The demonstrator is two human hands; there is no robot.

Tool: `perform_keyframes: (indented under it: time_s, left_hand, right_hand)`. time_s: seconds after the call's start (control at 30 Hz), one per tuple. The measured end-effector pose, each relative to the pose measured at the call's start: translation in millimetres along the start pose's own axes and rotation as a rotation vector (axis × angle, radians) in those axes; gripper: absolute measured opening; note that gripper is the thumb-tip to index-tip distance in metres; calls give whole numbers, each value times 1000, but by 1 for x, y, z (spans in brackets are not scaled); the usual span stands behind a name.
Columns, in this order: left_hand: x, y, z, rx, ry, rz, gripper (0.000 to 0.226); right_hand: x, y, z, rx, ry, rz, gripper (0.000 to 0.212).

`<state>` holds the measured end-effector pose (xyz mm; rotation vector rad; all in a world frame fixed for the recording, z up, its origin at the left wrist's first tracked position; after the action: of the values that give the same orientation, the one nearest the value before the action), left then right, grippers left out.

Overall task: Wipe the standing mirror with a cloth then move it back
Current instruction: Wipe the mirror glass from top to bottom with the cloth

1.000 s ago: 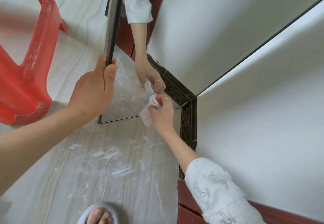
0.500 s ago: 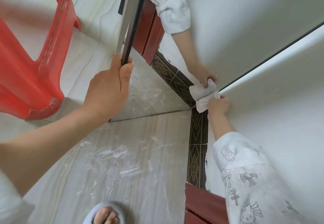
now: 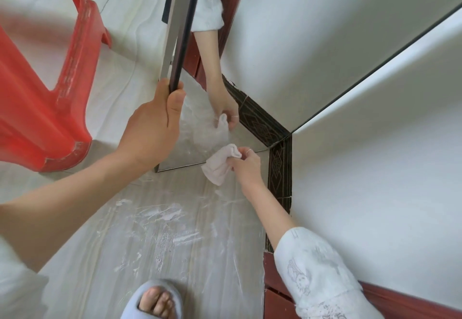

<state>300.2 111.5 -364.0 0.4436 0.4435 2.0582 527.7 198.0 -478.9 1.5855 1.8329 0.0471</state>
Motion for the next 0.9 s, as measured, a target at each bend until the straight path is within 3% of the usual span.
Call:
perform_keyframes:
  time_s: [0.13, 0.27, 0.4, 0.47, 0.57, 0.67, 0.8, 0.9]
  left_hand:
    - [-10, -4, -6, -48, 61, -53, 22]
    - [-30, 0, -27, -3, 157, -12, 25]
    - [-57, 12, -50, -5, 230, 119, 10]
    - [-69, 2, -48, -40, 182, 38, 8]
    - [-84, -30, -33, -134, 85, -221, 12]
    - [-92, -51, -22, -100, 6, -416, 33]
    - [-92, -55, -19, -105, 14, -486, 49]
    - [-87, -53, -20, -123, 46, -438, 34]
  right_hand:
    - [-16, 7, 22, 426, -214, -110, 21]
    - [-30, 10, 30, 649, -278, -204, 29]
    - [-44, 4, 22, 671, -283, -273, 24]
    - [-50, -2, 14, 641, -269, -309, 24]
    - [-64, -17, 1, 570, -259, -375, 27]
    - [-79, -30, -9, 526, -264, -451, 25]
    - [-87, -29, -15, 535, -271, -468, 26]
    - [-90, -30, -15, 559, -272, -471, 39]
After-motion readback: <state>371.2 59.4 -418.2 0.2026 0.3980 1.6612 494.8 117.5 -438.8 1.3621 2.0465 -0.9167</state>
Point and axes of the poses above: each hand's wrist, its own x-axis towards the middle knuckle, its own y-axis out of the back of the hand, z = x × y, the point moved 9 cm from there along x, towards the middle knuckle, and after that the axes turned 3 degrees about -y, right-handed, at the moved point
